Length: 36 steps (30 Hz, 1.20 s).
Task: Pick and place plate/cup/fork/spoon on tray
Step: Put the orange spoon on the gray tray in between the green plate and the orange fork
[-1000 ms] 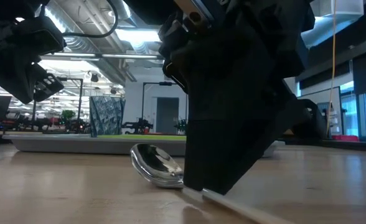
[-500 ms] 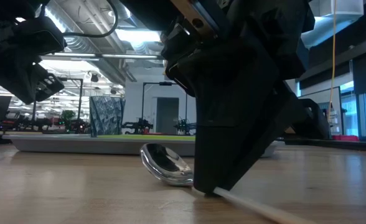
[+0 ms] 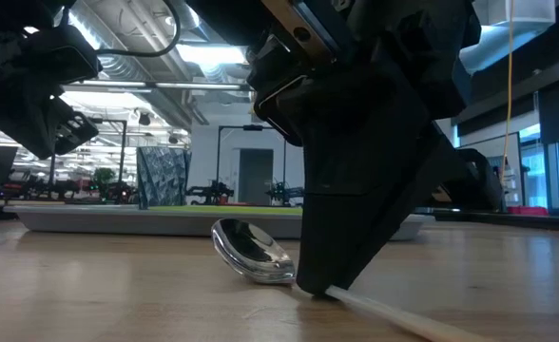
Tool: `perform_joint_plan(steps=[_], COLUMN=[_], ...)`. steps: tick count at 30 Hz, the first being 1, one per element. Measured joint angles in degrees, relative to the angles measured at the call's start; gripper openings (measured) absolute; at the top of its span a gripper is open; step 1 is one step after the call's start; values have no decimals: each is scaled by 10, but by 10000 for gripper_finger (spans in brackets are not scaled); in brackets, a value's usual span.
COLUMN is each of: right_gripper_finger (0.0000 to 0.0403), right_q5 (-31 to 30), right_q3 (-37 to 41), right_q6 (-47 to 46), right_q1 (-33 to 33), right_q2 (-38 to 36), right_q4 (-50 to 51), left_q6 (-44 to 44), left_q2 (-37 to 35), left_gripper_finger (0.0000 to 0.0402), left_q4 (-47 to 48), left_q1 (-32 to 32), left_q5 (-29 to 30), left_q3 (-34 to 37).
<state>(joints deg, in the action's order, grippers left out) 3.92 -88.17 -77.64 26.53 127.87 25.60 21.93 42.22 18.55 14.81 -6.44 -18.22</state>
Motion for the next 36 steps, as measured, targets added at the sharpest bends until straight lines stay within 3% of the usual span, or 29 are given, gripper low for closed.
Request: perform_joint_plan(steps=[4,13,36], right_gripper_finger=[1,0,0], right_q5=[1,-35,-38], right_q3=[-22,-95,-102], right_q6=[0,1,-31], right_q1=[-1,-6,-24], right_q2=[2,6,-29], right_q4=[26,199,242], left_q6=[0,-1,-16], left_q2=[0,0,0], left_gripper_finger=[0,0,0], left_q4=[0,0,0], left_q1=[0,0,0], left_q5=[0,0,0], left_q3=[0,0,0])
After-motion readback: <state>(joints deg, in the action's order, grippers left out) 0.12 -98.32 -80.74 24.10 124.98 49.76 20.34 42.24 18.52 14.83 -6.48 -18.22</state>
